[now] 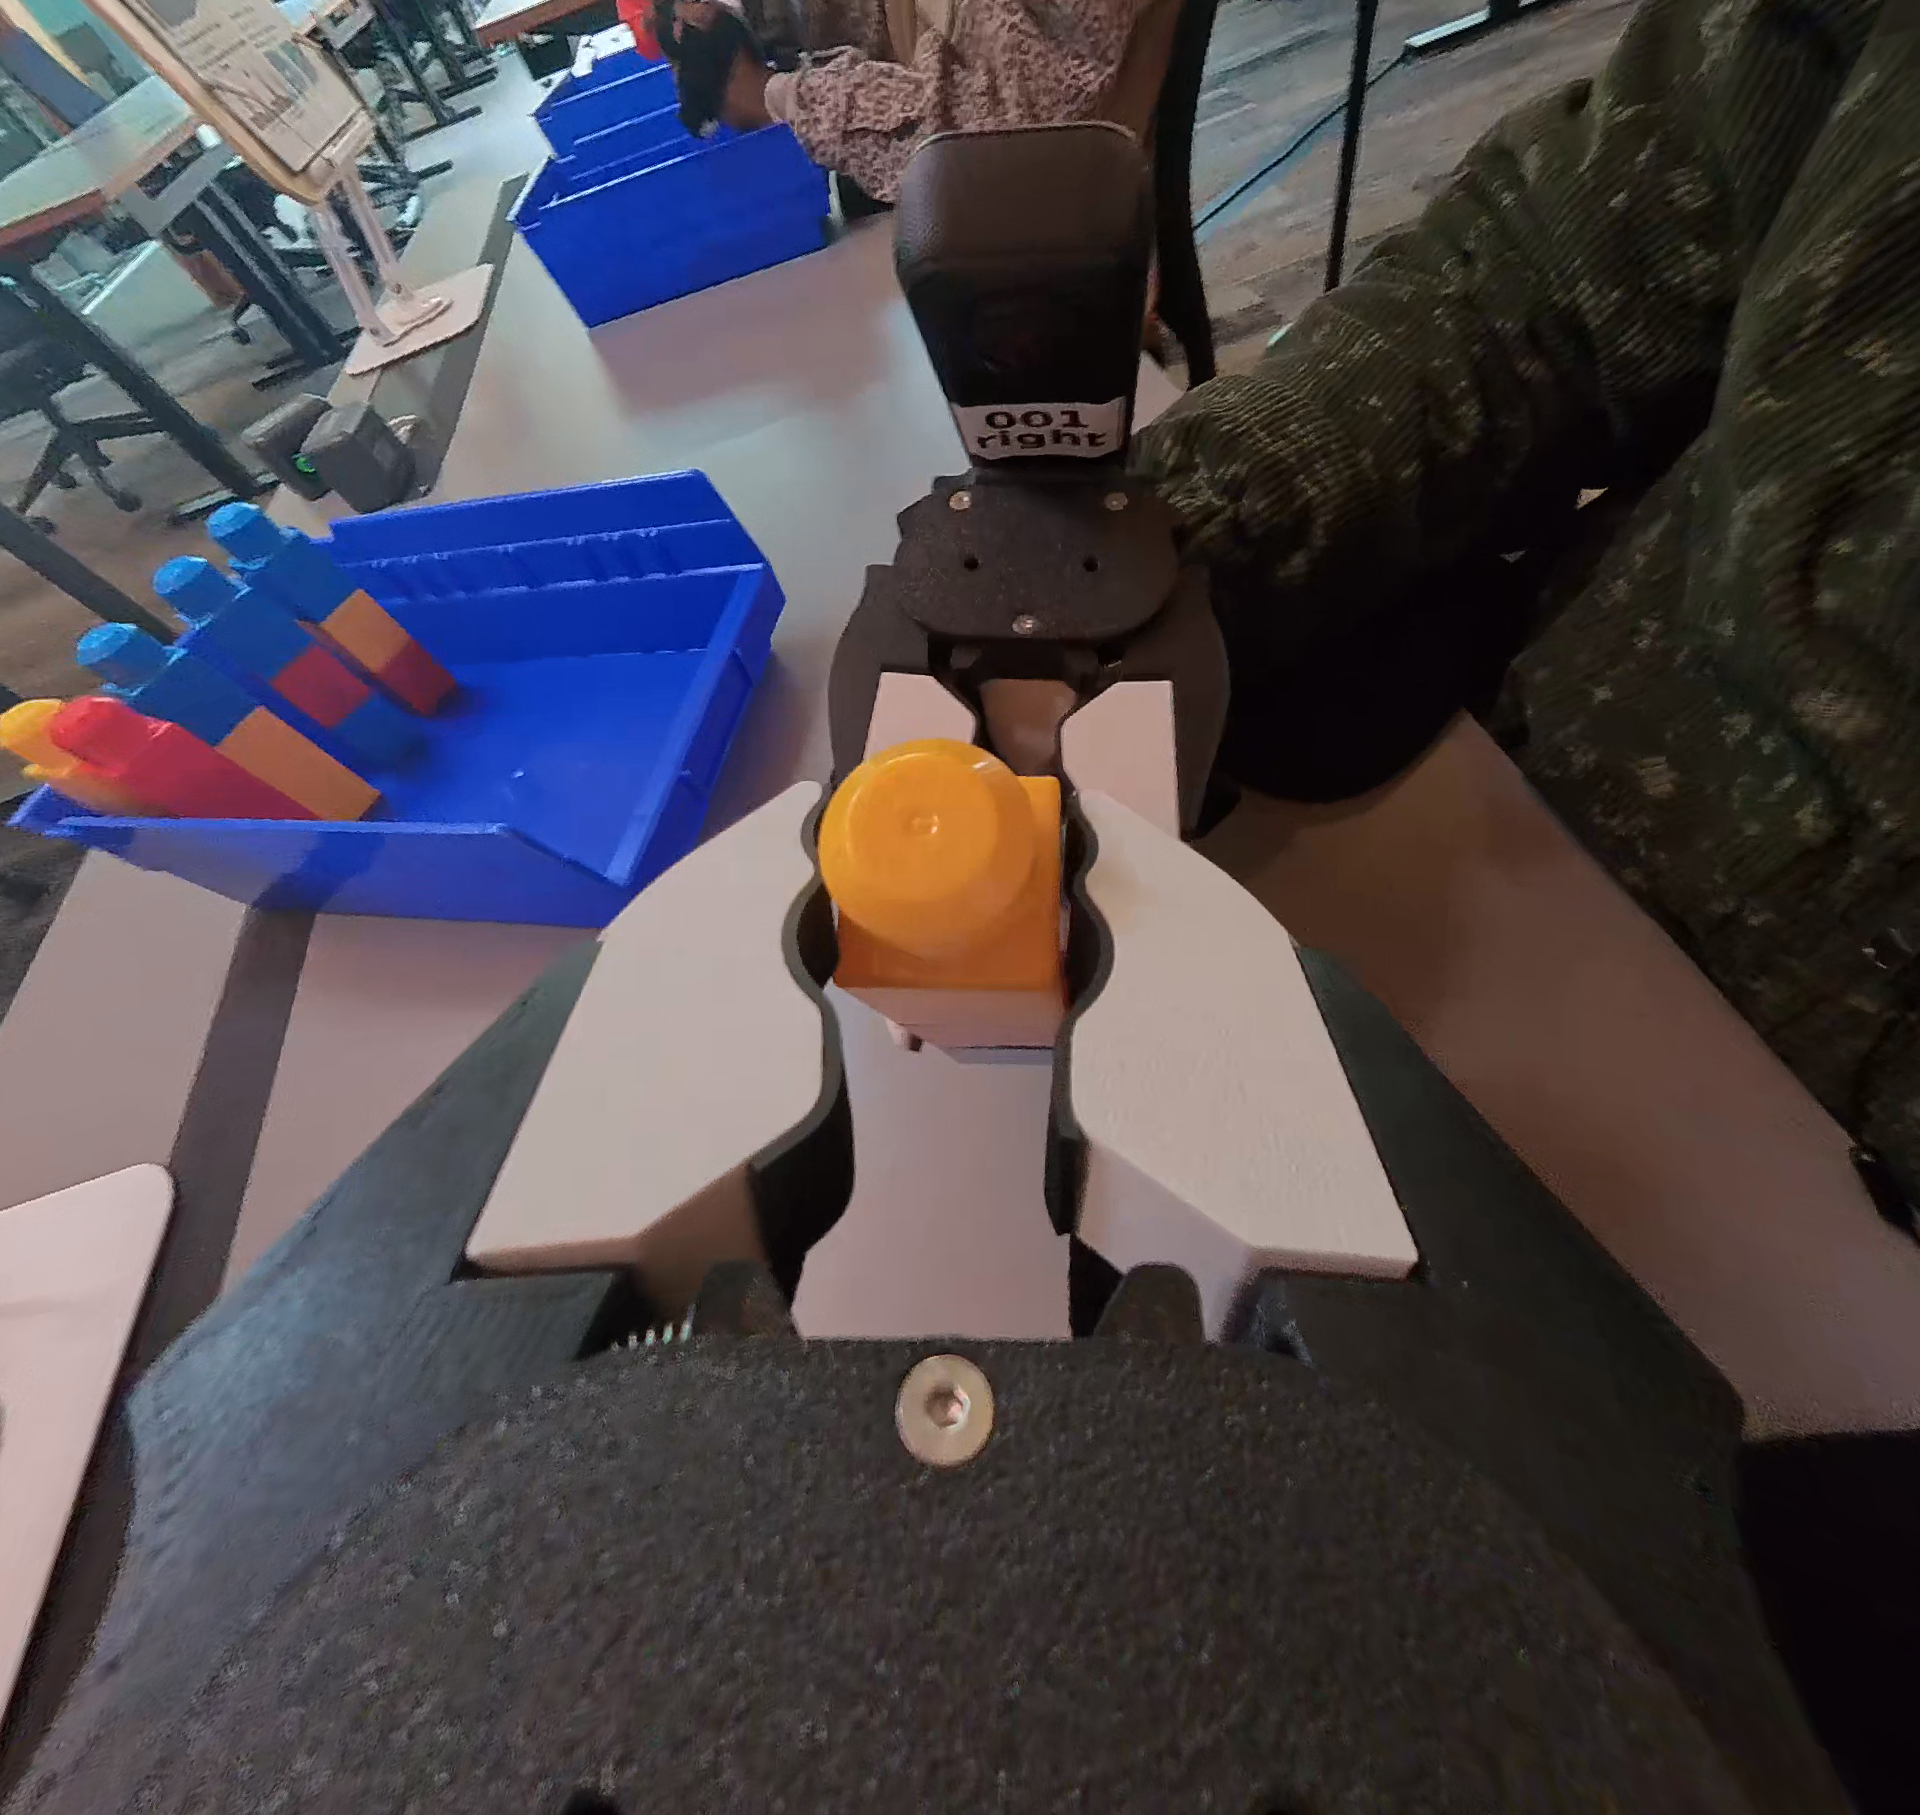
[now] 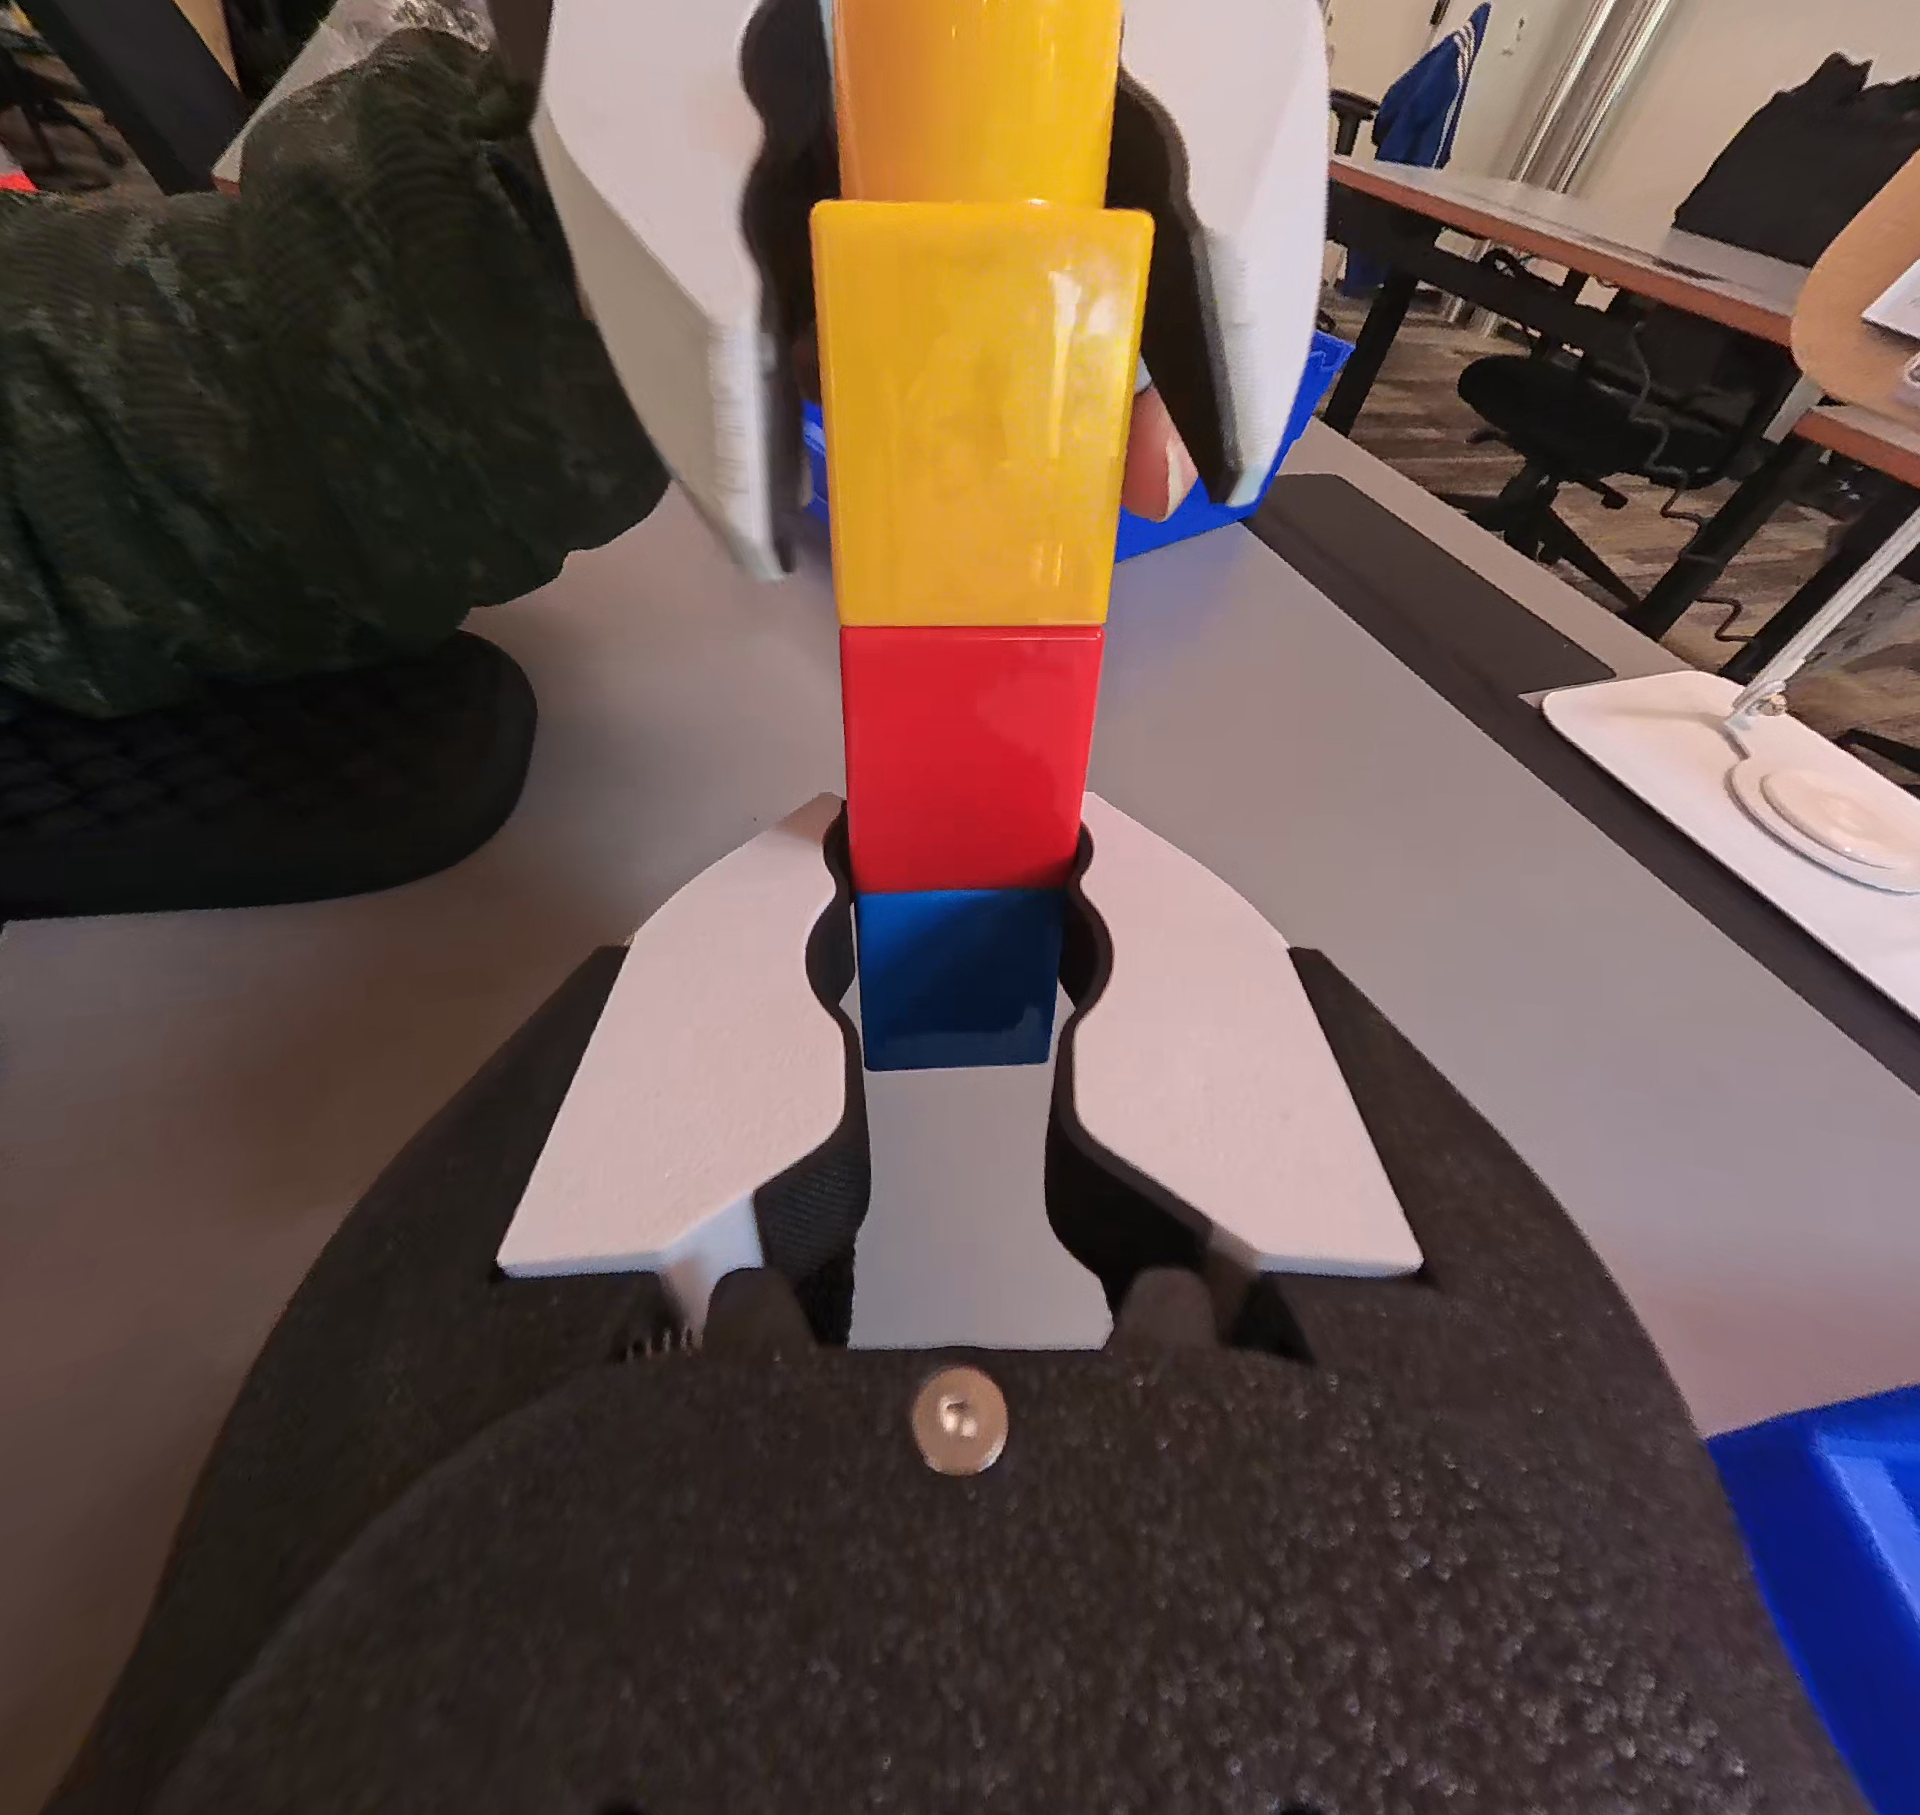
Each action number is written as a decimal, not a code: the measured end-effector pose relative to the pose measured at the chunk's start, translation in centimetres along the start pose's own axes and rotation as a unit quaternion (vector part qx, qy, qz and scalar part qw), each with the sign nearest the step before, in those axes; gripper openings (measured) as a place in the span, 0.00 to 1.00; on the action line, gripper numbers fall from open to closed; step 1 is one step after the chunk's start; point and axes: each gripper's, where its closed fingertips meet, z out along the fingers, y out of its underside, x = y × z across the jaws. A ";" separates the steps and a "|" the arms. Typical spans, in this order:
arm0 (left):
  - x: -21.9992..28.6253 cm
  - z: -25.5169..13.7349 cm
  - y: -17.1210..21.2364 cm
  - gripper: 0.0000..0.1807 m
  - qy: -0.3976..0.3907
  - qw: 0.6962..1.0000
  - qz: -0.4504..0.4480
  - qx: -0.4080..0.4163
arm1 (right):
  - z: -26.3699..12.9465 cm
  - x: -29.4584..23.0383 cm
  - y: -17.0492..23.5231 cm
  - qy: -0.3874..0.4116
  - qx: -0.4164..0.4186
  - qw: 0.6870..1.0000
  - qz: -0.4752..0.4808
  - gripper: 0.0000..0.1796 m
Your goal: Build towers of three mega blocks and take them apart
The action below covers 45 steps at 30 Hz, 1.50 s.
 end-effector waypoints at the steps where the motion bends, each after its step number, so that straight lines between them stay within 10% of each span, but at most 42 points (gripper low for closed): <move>1: -0.2 0.1 0.1 0.23 -0.005 1.000 0.003 -0.003 | 0.0 0.0 0.0 0.000 0.000 1.000 0.003 0.20; 22: -1.4 2.6 0.4 0.23 -0.021 0.999 -0.031 0.031 | -2.0 1.9 -2.3 0.015 0.090 0.995 0.039 0.20; 38: -0.5 1.7 11.1 0.20 -0.024 0.941 0.027 -0.337 | -1.4 1.7 -0.4 0.045 -0.050 0.995 -0.074 0.20; 45: -4.8 0.4 5.5 0.19 -0.142 0.980 -0.013 -0.138 | -5.4 4.7 -2.4 0.069 -0.071 0.993 -0.068 0.19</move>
